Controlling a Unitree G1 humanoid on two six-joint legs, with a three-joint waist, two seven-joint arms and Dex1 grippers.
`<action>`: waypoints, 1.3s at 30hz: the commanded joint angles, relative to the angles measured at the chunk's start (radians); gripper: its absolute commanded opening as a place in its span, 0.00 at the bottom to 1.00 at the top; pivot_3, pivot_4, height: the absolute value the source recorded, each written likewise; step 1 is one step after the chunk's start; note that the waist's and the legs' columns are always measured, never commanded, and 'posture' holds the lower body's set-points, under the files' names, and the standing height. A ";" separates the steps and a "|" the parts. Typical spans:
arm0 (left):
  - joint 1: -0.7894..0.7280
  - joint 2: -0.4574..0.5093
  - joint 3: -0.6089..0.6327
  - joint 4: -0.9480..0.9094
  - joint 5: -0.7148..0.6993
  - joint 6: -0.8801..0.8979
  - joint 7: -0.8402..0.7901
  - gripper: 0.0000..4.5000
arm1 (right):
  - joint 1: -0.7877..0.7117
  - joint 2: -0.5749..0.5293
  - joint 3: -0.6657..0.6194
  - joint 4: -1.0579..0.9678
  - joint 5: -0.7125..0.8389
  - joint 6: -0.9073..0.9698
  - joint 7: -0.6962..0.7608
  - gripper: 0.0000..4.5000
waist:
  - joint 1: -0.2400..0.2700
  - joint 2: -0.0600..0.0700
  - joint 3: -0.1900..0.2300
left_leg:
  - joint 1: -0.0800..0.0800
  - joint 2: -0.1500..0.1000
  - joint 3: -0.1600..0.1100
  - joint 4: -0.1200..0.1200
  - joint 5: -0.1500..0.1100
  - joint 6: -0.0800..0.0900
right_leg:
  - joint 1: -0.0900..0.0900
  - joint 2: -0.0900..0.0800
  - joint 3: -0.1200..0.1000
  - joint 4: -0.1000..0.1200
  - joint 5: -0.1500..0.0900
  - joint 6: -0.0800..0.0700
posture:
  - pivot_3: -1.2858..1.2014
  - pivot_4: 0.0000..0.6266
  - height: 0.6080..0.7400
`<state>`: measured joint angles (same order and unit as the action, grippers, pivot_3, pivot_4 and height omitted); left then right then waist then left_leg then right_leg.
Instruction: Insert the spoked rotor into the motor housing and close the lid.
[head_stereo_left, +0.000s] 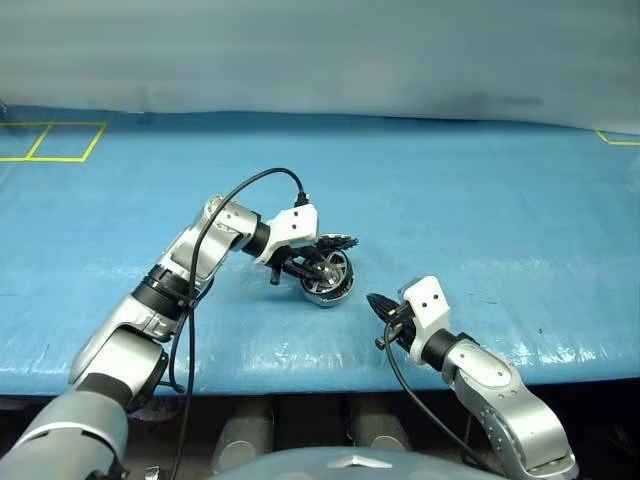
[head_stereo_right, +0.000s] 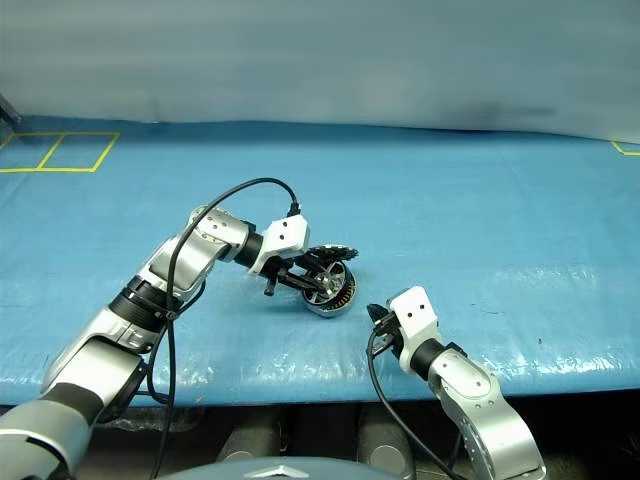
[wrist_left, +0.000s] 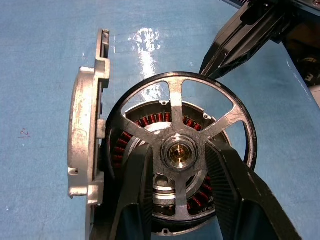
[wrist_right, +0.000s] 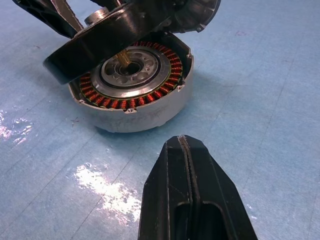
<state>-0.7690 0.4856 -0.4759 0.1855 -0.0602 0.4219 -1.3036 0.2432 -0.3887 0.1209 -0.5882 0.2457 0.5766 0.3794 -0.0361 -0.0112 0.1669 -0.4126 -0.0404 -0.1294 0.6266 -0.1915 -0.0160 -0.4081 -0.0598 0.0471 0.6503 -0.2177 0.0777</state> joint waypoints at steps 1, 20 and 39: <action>-0.023 0.011 -0.002 -0.017 0.017 -0.023 -0.012 0.29 | -0.003 0.006 -0.005 -0.014 0.000 -0.019 -0.001 0.00 | 0.000 0.000 0.000 | 0.000 0.000 0.000 0.000 0.000 0.000 | 0.000 0.000 0.000 0.000 0.000 0.000 | 0.52 0.24 1.00; -0.016 0.006 -0.016 -0.010 0.081 -0.031 0.002 0.29 | -0.009 0.005 -0.004 -0.010 -0.006 -0.023 0.006 0.00 | 0.000 0.000 0.000 | 0.000 0.000 0.000 0.000 0.000 0.000 | 0.000 0.000 0.000 0.000 0.000 0.000 | 0.52 0.24 1.00; -0.028 0.001 -0.037 -0.008 0.095 -0.028 -0.024 0.88 | -0.012 0.008 -0.006 -0.010 -0.007 -0.024 0.003 0.00 | 0.000 0.000 0.000 | 0.000 0.000 0.000 0.000 0.000 0.000 | 0.000 0.000 0.000 0.000 0.000 0.000 | 0.52 0.24 1.00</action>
<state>-0.7834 0.4863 -0.5223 0.1845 0.0361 0.4014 -1.3255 0.2381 -0.3840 0.1210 -0.5821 0.2404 0.5738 0.3829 -0.0358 -0.0112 0.1669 -0.4129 -0.0406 -0.1294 0.6269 -0.1914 -0.0159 -0.4080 -0.0599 0.0471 0.6503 -0.2176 0.0779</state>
